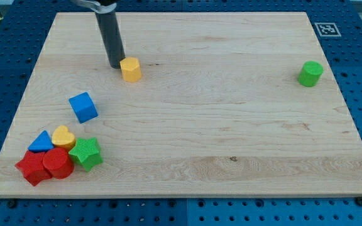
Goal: Place the yellow hexagon below the green circle
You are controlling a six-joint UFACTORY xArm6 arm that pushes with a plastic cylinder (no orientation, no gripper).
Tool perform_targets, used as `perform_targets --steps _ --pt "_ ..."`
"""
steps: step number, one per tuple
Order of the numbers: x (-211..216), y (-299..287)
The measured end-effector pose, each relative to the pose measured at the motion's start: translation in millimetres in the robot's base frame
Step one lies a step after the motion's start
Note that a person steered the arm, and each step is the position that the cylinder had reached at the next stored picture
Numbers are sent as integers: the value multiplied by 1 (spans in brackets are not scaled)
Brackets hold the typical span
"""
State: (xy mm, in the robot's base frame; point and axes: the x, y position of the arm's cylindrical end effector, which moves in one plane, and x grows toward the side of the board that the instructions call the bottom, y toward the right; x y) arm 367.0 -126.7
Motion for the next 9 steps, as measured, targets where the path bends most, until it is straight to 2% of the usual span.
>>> perform_targets --steps 1,3,7,9 --pt "13 -5" --pt "34 37" --pt "38 137" --pt "48 138"
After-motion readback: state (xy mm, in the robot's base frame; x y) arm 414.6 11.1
